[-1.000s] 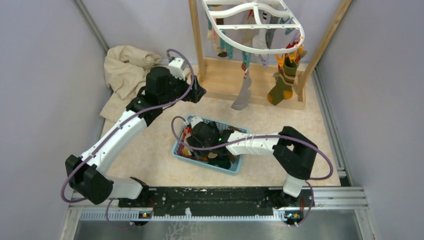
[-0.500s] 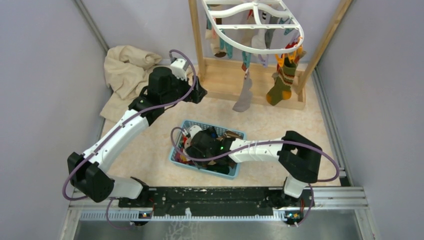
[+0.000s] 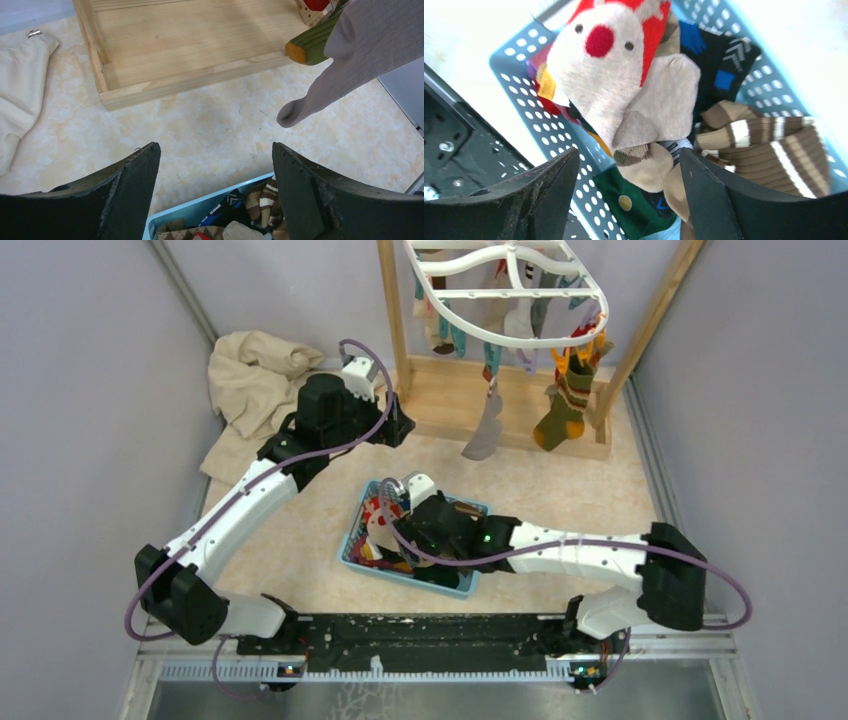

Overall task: Remove the socks clipped to the hanger
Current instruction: Adjust the sock in the bin.

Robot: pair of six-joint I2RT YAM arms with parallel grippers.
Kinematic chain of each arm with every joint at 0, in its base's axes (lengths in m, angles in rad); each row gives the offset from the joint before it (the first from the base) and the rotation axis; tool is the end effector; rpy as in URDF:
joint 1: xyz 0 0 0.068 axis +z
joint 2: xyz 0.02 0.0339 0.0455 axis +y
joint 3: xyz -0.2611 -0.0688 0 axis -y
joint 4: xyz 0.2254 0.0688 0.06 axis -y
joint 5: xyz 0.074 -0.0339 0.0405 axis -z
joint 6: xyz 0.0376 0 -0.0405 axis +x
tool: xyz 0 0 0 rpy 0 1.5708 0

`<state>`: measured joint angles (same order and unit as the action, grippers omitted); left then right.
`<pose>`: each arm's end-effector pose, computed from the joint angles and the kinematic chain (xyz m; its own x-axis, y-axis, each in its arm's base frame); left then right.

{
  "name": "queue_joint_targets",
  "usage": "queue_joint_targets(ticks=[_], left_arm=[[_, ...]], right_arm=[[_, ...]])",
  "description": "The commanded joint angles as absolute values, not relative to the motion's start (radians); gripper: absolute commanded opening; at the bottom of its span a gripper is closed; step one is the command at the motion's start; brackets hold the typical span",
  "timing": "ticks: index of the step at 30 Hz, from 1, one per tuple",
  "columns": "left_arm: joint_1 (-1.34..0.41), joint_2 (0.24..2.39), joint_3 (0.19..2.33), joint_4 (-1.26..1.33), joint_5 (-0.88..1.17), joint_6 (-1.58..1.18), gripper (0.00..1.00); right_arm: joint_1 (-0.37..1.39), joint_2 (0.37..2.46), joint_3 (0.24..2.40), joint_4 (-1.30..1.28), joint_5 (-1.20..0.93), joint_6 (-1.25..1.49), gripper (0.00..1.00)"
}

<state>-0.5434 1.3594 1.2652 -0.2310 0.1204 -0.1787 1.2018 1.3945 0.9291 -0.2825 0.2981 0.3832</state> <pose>0.2551 -0.1594 0.3718 -0.3777 0.0220 -0.9257 0.5524 0.8077 -0.2062 0.1124 0.2601 0.2482 -0.5318 -0.3843 -0.7546 -0.6631 0.7432 0.0888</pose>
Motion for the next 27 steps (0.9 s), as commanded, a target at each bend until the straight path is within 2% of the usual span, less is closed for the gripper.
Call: queue_joint_targets(ticks=[1, 10, 19, 20, 21, 22, 27], left_arm=[[-0.55, 1.338, 1.298, -0.199, 0.135, -0.176, 0.88], [-0.549, 1.339, 1.331, -0.216, 0.139, -0.173, 0.88], [-0.552, 1.336, 1.352, -0.217, 0.151, -0.162, 0.9], [-0.552, 1.338, 1.355, -0.22, 0.152, -0.159, 0.9], [-0.552, 1.339, 1.357, -0.219, 0.153, -0.157, 0.97], [-0.552, 1.34, 1.357, -0.22, 0.155, -0.154, 0.99], [-0.552, 1.348, 1.355, -0.218, 0.17, -0.146, 0.99]], right_arm=[[1.213, 1.25, 0.933, -0.277, 0.384, 0.383, 0.74], [1.212, 1.072, 0.946, -0.291, 0.402, 0.365, 0.75], [1.212, 1.015, 0.952, -0.29, 0.434, 0.346, 0.81], [1.212, 1.013, 0.954, -0.291, 0.437, 0.345, 0.82], [1.212, 1.016, 0.958, -0.293, 0.438, 0.342, 0.82], [1.212, 1.02, 0.963, -0.296, 0.44, 0.339, 0.82], [1.212, 1.04, 0.988, -0.302, 0.45, 0.336, 0.82]])
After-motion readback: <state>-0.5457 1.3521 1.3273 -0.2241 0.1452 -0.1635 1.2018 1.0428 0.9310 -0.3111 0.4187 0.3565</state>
